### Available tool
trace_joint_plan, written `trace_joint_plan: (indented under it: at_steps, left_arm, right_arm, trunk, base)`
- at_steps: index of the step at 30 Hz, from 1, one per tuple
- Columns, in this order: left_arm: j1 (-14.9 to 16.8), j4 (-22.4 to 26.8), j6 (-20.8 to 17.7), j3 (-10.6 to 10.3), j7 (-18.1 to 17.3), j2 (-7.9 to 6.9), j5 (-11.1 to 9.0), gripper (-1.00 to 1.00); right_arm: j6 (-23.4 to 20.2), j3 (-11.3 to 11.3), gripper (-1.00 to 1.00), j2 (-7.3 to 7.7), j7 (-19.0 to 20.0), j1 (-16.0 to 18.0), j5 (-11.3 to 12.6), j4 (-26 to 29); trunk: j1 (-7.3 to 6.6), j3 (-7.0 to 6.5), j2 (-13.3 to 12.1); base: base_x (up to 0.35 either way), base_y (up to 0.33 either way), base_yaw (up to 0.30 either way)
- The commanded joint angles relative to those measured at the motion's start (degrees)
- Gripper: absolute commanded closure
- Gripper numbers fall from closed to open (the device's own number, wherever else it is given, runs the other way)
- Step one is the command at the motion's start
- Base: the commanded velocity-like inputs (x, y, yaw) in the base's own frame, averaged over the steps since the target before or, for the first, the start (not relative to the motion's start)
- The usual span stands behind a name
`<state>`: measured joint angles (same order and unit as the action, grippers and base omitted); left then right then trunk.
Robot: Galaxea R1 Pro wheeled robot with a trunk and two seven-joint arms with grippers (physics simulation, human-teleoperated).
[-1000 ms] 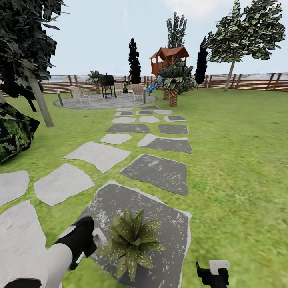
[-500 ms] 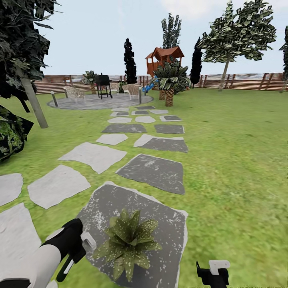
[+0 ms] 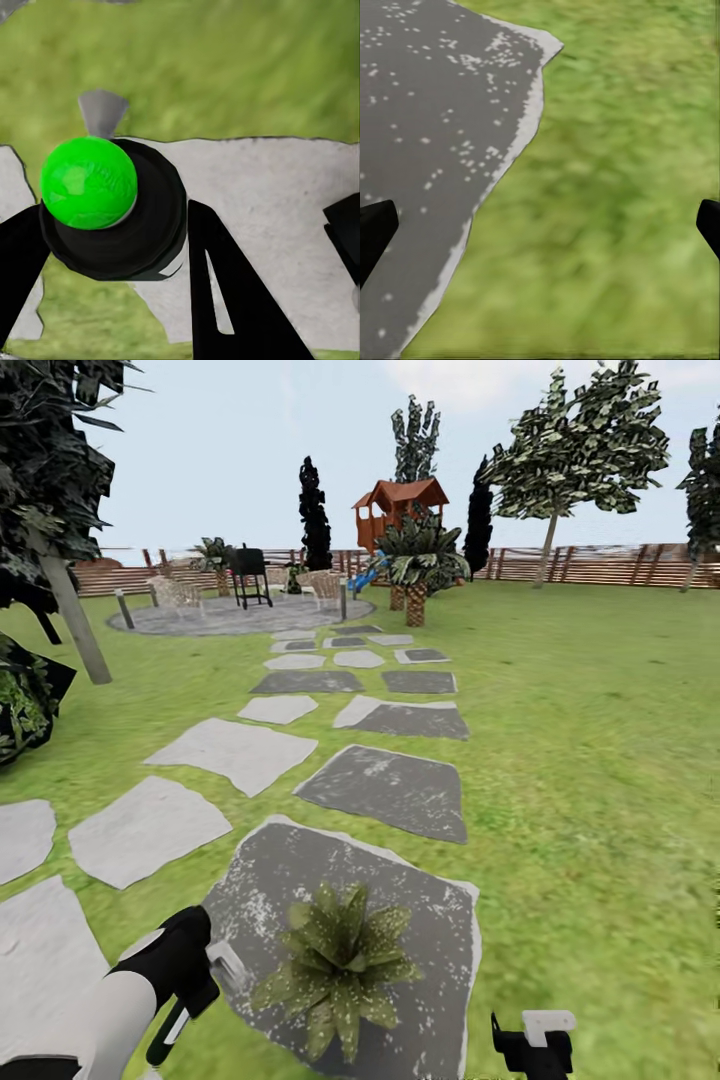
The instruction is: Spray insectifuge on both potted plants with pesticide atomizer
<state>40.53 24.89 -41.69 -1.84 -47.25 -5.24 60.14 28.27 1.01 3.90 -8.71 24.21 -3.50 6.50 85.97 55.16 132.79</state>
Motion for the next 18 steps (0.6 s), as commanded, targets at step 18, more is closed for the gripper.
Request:
trace_joint_plan:
  at_steps: [18]
  left_arm:
    - [0.9, 1.1, -0.9, -0.5, -0.4, 3.01, 0.6, 1.0]
  right_arm:
    - [0.1, 0.0, -1.0, 0.05, -0.5, 0.1, -0.4, -0.1]
  trunk:
    - [-0.01, -0.46, 0.0]
  base:
    - [-0.08, 0.241, -0.253]
